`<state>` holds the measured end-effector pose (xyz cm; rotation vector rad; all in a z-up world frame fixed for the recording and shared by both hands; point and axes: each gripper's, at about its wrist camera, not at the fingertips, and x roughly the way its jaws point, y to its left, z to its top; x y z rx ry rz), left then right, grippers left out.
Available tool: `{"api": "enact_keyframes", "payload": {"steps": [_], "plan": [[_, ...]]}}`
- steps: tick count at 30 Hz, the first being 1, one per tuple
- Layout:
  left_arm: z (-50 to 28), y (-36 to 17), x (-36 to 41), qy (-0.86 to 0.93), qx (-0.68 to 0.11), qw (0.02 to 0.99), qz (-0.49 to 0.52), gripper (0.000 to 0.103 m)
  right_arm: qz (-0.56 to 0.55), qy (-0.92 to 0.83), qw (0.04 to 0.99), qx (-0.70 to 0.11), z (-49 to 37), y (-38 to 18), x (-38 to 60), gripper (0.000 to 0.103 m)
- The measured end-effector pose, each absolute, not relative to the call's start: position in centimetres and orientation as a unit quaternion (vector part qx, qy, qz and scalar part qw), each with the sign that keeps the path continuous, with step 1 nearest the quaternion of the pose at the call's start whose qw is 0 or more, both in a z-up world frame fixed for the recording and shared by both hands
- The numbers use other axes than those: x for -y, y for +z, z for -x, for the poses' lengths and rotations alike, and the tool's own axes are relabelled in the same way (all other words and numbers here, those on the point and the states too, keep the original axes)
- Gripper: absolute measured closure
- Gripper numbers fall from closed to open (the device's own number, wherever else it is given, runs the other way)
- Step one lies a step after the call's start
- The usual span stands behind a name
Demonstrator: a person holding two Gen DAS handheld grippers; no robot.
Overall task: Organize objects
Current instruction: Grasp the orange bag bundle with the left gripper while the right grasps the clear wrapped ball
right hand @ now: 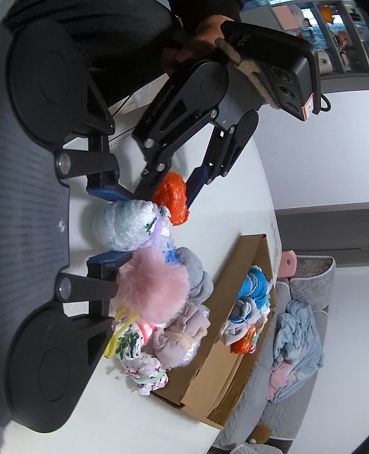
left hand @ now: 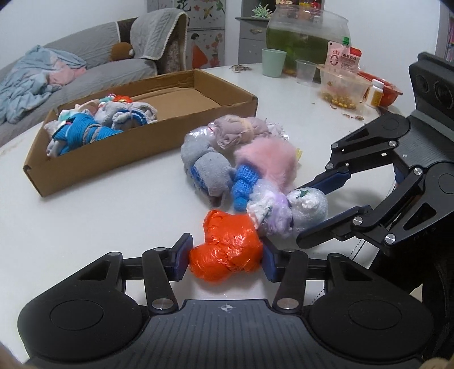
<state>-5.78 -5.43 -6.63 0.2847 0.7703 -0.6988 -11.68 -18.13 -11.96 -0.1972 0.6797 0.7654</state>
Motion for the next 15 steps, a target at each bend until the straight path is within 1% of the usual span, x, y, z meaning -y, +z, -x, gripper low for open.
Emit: {"api": "enact_keyframes", "payload": {"steps": [9,10,15], "plan": [[5.97,-6.64,5.09,-0.329,-0.362,0.863,-0.125,0.047,0.088,0.363,0.871,-0.321,11.61,-12.16,17.7,0.064],[5.97,-6.63,5.04,-0.328,-0.363,0.863,-0.124,0.047,0.086,0.364,0.869,-0.323,11.6,-12.22,17.76,0.069],[6.19,-6.3,4.43,-0.323,-0.368,0.864,-0.119,0.05,0.082,0.369,0.868,-0.322,12.24,-11.8,18.3,0.07]]}}
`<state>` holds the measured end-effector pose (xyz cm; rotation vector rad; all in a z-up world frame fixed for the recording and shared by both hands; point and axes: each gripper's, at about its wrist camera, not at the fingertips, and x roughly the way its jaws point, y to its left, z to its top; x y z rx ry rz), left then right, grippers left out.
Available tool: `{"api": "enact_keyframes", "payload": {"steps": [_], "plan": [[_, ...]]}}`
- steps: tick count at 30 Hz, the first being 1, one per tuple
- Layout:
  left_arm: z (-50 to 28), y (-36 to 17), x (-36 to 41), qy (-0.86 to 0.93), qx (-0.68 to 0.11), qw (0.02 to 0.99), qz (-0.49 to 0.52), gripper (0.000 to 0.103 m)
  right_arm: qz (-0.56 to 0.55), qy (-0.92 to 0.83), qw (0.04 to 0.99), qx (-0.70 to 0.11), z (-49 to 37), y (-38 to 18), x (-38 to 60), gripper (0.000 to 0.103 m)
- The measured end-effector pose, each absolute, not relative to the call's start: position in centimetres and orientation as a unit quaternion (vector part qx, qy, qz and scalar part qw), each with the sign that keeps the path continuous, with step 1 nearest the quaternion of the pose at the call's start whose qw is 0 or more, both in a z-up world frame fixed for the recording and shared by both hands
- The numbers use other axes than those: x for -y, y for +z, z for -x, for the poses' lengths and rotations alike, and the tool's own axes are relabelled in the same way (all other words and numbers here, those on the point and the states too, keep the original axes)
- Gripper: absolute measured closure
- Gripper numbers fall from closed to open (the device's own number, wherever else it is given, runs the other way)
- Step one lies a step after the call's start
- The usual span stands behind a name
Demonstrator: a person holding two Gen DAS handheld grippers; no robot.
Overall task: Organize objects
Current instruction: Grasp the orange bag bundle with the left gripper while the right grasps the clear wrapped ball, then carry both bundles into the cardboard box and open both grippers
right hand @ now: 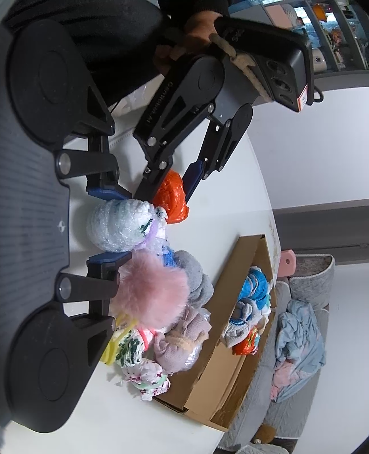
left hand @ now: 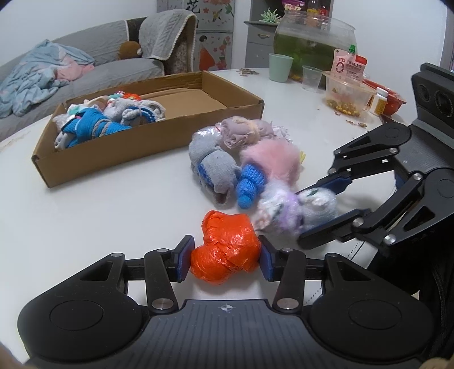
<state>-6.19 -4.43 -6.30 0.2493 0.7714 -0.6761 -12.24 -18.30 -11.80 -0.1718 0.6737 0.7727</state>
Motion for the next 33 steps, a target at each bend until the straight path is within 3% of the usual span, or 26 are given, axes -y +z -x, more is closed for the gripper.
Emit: {"api": "enact_keyframes", "payload": {"steps": [18,33], "plan": [[3.4,1.8,2.7,-0.302,-0.319,0.889,-0.133,0.05,0.059,0.331,0.9,-0.279,11.1,-4.9,25.5,0.07],[-10.2,8.5,8.9,-0.307,-0.283,0.895,-0.155,0.05,0.107,0.297,0.913,-0.257,-1.1,-0.4,27.1,0.07]]}}
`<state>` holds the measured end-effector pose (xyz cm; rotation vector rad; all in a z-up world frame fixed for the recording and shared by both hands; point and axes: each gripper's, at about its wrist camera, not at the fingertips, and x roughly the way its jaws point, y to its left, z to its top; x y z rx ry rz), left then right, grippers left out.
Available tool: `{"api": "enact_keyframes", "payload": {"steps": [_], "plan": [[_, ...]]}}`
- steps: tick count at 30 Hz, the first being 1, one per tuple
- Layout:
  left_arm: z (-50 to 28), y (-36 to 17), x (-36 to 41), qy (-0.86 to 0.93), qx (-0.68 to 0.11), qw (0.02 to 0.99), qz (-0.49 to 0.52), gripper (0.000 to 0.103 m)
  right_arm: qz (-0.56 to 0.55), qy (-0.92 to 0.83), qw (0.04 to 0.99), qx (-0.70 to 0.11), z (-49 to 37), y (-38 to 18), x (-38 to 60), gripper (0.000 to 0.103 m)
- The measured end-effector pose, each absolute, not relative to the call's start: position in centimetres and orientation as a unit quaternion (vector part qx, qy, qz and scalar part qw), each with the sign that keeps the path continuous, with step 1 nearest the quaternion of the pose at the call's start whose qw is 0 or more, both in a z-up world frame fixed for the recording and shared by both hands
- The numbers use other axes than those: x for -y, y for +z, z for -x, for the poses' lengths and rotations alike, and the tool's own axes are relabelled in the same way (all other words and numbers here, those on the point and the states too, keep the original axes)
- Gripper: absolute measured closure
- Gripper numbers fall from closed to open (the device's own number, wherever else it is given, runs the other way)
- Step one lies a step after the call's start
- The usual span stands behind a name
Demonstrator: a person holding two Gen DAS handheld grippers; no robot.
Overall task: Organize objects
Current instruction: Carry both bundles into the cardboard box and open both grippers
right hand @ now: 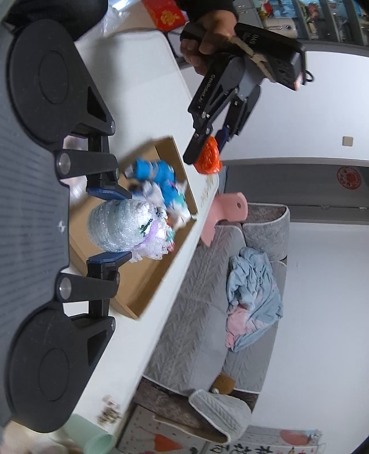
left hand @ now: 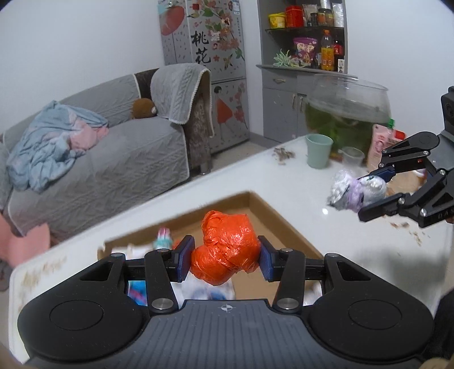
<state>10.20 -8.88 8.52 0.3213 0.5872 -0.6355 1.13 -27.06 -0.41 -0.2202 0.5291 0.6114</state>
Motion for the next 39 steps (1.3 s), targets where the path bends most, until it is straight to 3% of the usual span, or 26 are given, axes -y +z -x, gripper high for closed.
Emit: {"api": "enact_keyframes", "payload": {"steps": [14,31,34,36,39], "plan": [[-25.4,-0.4,14.8,-0.302,-0.355,0.87,-0.158,0.049,0.158,0.287,0.889,-0.32,-14.7,-7.2,23.6,0.069],[-27.7,-5.2,15.4,-0.287,-0.386,0.856,-0.189,0.048,0.221,0.274,0.867,-0.353,-17.2,-11.9,21.7,0.069],[-27.8,-5.2,15.6,-0.281,-0.385,0.858,-0.191,0.041,0.219,0.271,0.868,-0.353,-16.8,-11.8,21.9,0.068],[-27.5,-5.1,15.7,-0.281,-0.381,0.859,-0.193,0.038,0.227,0.266,0.87,-0.349,-16.6,-11.9,21.7,0.065],[-27.4,-4.9,15.6,-0.277,-0.375,0.863,-0.195,0.033,0.234,0.258,0.872,-0.344,-16.0,-11.8,21.6,0.046]]}}
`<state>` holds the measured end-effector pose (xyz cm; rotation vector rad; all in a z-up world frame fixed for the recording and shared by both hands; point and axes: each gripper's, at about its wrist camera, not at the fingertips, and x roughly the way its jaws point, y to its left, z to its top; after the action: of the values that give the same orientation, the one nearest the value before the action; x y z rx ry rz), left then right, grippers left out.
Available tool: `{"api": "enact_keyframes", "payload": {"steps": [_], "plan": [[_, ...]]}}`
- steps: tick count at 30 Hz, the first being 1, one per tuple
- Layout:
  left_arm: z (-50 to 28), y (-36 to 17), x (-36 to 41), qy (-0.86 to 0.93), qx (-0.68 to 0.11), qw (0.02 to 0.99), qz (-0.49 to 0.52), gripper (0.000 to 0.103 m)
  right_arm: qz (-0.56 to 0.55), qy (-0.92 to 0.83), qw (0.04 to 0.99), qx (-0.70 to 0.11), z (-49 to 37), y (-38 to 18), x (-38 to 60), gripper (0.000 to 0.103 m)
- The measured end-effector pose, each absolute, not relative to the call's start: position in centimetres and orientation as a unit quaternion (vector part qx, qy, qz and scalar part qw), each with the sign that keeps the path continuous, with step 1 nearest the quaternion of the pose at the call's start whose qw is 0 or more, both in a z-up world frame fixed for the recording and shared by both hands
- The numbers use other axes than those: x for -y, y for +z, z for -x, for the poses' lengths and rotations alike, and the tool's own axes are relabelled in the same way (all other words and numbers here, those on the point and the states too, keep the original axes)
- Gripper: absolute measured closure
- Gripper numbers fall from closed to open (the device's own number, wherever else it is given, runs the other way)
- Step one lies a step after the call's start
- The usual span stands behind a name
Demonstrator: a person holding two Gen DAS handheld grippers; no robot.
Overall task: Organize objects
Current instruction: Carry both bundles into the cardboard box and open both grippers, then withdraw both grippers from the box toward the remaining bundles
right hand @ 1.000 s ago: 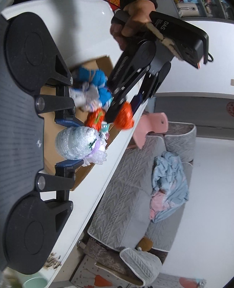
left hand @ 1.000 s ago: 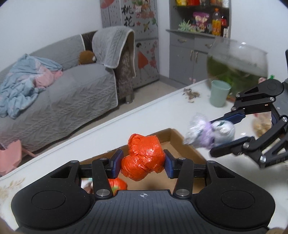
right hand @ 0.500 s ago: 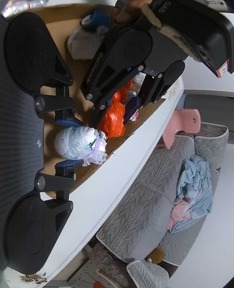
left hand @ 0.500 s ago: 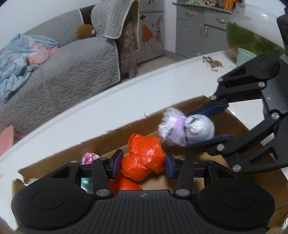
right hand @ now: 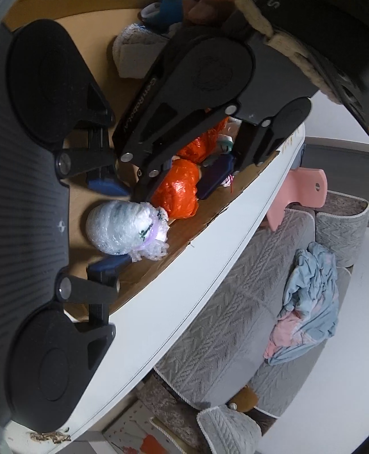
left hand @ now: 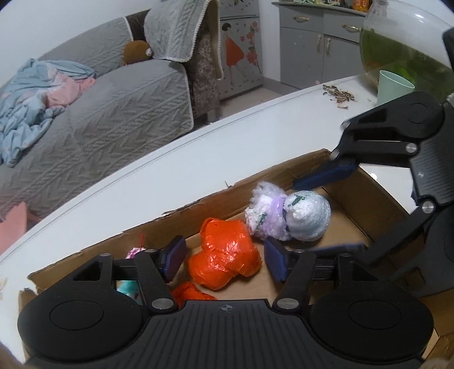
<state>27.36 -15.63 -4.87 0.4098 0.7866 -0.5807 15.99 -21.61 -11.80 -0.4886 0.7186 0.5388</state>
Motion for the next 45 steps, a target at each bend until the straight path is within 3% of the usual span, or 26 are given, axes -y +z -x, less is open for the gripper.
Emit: {"api": "enact_keyframes", "payload": {"steps": [2,6,10,17,30,45], "plan": [[-26.9,-4.7,15.7,-0.284,-0.371,0.861,-0.202,0.028,0.234,0.262,0.871,-0.344,-15.9,-11.7,21.6,0.044],[-26.3,-4.1,15.7,-0.293,-0.362,0.861,-0.203,0.029,0.236,0.249,0.879,-0.333,-15.1,-11.2,21.5,0.042],[-24.7,-2.4,14.8,-0.308,-0.338,0.869,-0.189,0.023,0.226,0.25,0.884,-0.324,-13.7,-10.5,22.0,0.031],[-21.6,-0.3,8.4,-0.293,-0.301,0.896,-0.145,0.016,0.225,0.245,0.885,-0.326,-11.0,-10.1,21.9,0.025],[-16.0,-2.5,-0.2,-0.252,-0.371,0.888,-0.1,0.017,0.264,0.225,0.856,-0.382,-7.3,-11.7,21.8,0.013],[-10.3,-2.9,2.2,-0.296,-0.42,0.854,-0.087,0.017,0.274,0.203,0.845,-0.412,-6.8,-11.9,25.8,0.002]]}}
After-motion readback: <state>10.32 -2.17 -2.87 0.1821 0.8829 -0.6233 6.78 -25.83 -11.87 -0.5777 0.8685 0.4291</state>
